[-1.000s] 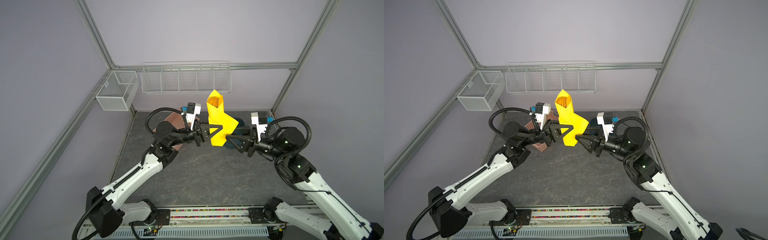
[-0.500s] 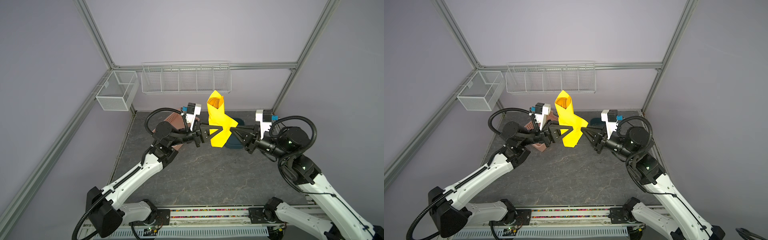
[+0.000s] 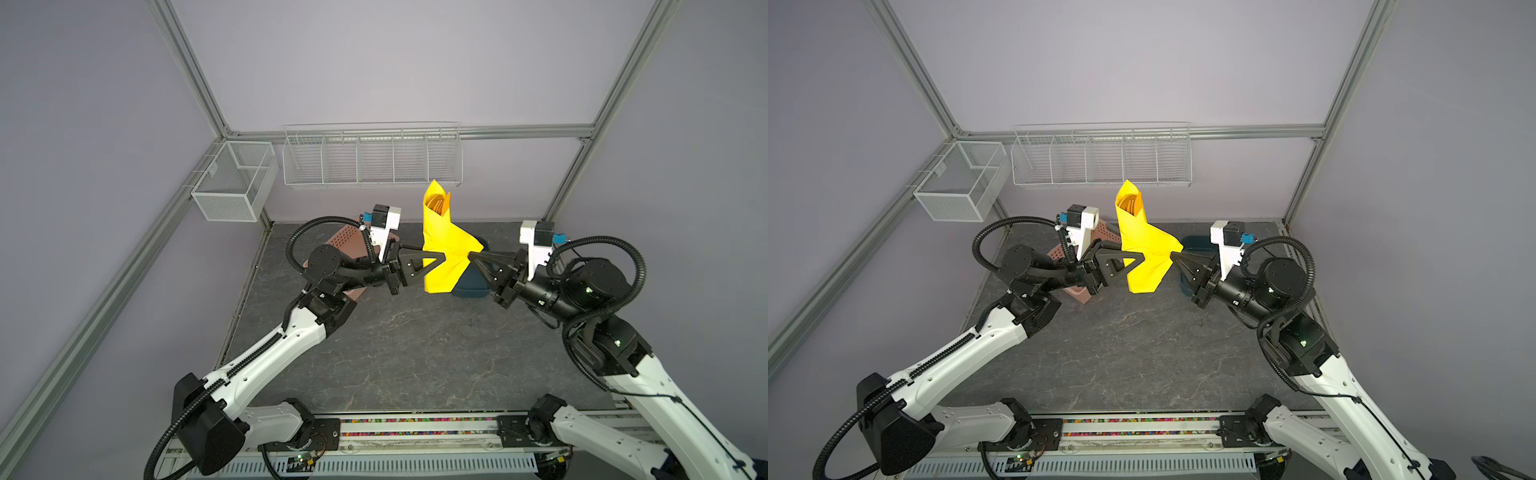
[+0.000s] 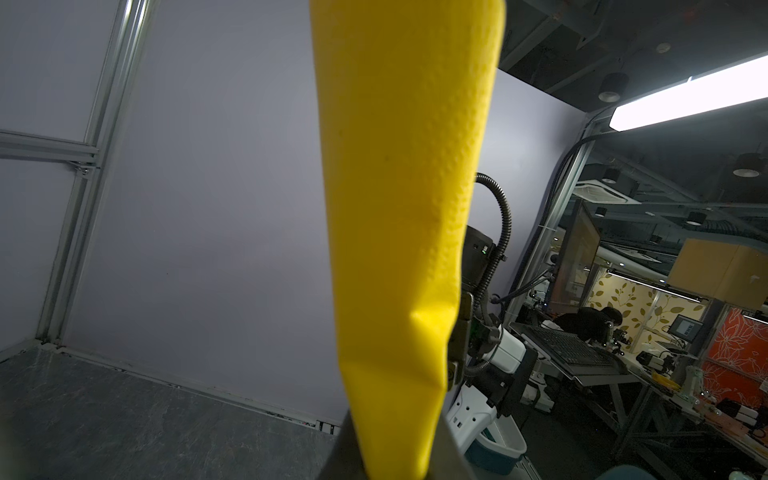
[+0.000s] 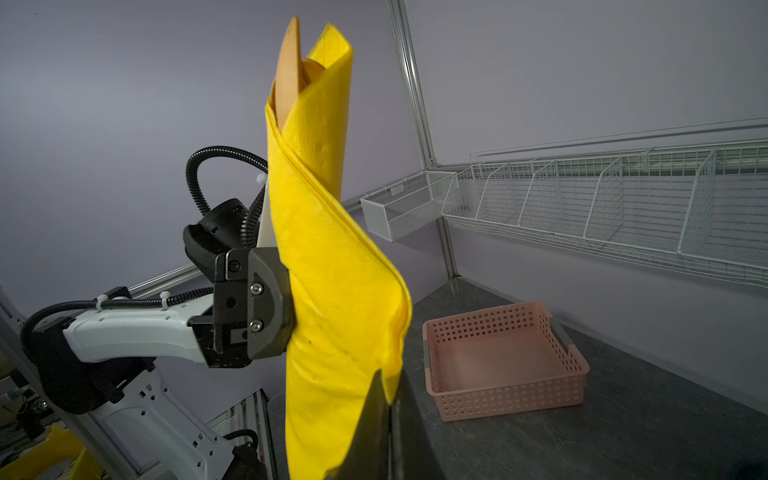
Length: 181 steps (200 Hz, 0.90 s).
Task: Place the utensils on the paper napkin and roll it up
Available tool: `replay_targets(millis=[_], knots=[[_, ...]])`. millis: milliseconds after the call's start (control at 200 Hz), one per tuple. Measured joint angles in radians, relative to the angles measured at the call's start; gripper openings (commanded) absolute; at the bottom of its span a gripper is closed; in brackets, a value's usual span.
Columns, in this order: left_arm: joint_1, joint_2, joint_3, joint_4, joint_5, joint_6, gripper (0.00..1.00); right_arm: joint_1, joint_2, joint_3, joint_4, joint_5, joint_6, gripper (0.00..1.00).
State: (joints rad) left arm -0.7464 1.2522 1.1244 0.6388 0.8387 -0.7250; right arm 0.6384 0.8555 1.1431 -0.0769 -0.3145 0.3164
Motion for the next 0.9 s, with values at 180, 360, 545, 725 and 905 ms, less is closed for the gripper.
replay_targets(millis=[180, 360, 545, 725, 905], knots=[[0.000, 0.002, 0.000, 0.007, 0.000, -0.003, 0.12, 0.000, 0.000, 0.000, -0.002, -0.010, 0.002, 0.25], [0.000, 0.002, 0.000, 0.015, -0.003, -0.003, 0.11, 0.000, -0.005, -0.001, -0.013, -0.016, -0.008, 0.46], [0.000, -0.001, 0.000, -0.001, -0.032, 0.014, 0.11, 0.000, -0.045, -0.009, -0.022, -0.014, -0.010, 0.51], [0.000, -0.037, 0.000, -0.142, -0.134, 0.106, 0.10, 0.000, -0.089, -0.005, -0.082, 0.000, -0.027, 0.52], [0.000, -0.072, 0.000, -0.241, -0.214, 0.171, 0.10, 0.000, -0.088, 0.032, -0.141, -0.074, -0.041, 0.52]])
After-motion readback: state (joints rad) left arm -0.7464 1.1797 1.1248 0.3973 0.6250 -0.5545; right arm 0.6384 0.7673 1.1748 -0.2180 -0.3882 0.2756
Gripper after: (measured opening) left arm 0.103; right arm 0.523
